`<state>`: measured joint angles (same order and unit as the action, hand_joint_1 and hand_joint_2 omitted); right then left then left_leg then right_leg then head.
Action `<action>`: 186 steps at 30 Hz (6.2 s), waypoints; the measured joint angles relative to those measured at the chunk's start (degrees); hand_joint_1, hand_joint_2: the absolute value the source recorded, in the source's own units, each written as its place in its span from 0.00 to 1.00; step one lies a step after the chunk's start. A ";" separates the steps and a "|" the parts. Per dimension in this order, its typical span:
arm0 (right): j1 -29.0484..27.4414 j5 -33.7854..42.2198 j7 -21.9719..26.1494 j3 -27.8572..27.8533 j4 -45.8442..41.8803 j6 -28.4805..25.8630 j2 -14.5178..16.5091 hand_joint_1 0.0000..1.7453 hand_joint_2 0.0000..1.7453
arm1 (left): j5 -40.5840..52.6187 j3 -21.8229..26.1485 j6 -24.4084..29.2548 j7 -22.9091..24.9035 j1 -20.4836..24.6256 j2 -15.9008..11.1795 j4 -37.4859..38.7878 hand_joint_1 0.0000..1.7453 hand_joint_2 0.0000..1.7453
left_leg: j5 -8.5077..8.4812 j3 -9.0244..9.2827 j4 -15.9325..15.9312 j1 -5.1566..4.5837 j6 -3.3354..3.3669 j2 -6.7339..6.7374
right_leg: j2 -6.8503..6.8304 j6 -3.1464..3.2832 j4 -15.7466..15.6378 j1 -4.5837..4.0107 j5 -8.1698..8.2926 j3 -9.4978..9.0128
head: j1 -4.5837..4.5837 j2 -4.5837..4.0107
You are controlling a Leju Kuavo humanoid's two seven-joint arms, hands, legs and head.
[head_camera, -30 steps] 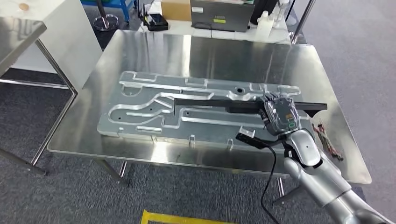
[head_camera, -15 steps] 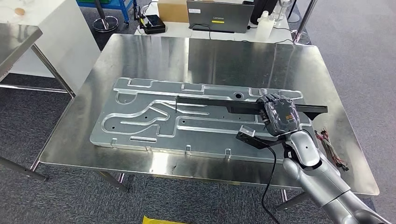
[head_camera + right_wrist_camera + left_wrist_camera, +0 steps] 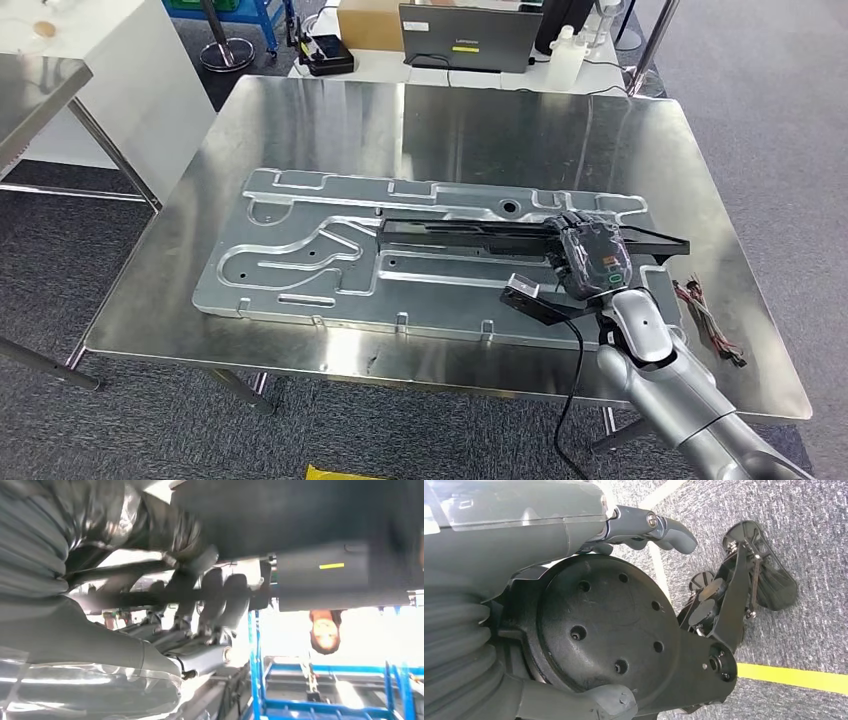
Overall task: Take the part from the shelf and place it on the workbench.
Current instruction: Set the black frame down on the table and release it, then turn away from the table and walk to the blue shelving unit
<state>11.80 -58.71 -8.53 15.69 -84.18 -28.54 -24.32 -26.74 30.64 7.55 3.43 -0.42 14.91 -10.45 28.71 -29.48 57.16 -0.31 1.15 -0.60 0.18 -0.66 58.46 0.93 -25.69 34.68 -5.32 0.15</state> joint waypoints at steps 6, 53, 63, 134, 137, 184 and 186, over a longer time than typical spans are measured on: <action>0.55 0.13 0.49 0.00 2.19 -0.20 1.60 0.00 0.00 | -0.47 0.03 -0.75 0.09 -0.18 0.00 0.00 0.00 0.50 | 0.00 0.12 0.04 -0.07 0.00 -0.01 | -0.01 -0.07 -0.06 0.14 0.04 -0.14 | 0.01 0.00; 2.86 0.17 0.86 4.39 4.15 0.13 4.34 0.00 0.00 | -1.51 0.22 -2.25 -0.90 -0.26 -0.31 -0.02 0.00 0.00 | 5.62 -4.35 12.63 1.20 -0.64 0.21 | -0.06 0.94 2.35 0.43 1.13 3.38 | 0.01 0.00; 4.26 3.92 -2.34 5.22 6.07 9.76 2.45 0.00 0.00 | -1.93 0.24 -2.22 -0.42 -0.65 -0.07 0.00 0.00 0.00 | -0.03 -0.28 1.06 0.31 2.07 0.66 | -0.15 -2.01 8.52 0.47 -2.42 6.46 | -0.03 0.00; 3.60 -6.03 -2.79 0.71 3.91 -0.22 6.45 0.00 0.00 | -2.90 0.46 -1.96 -1.04 -0.89 -0.04 0.00 0.00 0.00 | 1.85 2.81 0.07 -0.89 1.56 0.12 | -0.01 -0.11 0.20 -0.03 4.82 3.80 | -0.04 0.00; 3.38 -6.02 -2.79 0.82 3.81 -0.12 6.11 0.00 0.00 | -2.91 0.46 -1.91 -1.22 -0.77 0.09 0.02 0.00 0.00 | -1.00 1.09 -1.27 -0.38 2.65 0.46 | 0.02 -0.78 2.32 -0.03 1.12 5.16 | -0.06 0.00; 6.01 -9.20 -3.14 -0.10 11.75 -3.91 12.38 0.00 0.00 | -2.19 0.44 0.40 -0.90 0.87 0.45 0.00 0.00 0.00 | -0.79 -11.06 6.85 -0.76 0.12 0.40 | -0.82 1.78 -3.19 -0.33 -2.49 -6.01 | -0.03 0.00; 5.59 -9.22 -3.14 -0.15 11.48 -3.92 12.39 0.00 0.00 | -2.22 0.44 0.38 -0.98 0.97 0.34 0.00 0.00 0.00 | 3.83 -12.38 14.27 -0.19 -0.69 0.41 | -0.86 1.64 -3.00 -0.21 -1.02 -4.08 | -0.03 0.00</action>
<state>17.39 -67.93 -11.67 15.54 -72.70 -32.46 -11.93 -28.96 31.08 7.93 2.45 0.55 15.25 -10.45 32.54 -41.86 71.43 -0.50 0.46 -0.19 -0.68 0.98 55.46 0.71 -26.71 30.61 -5.34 0.15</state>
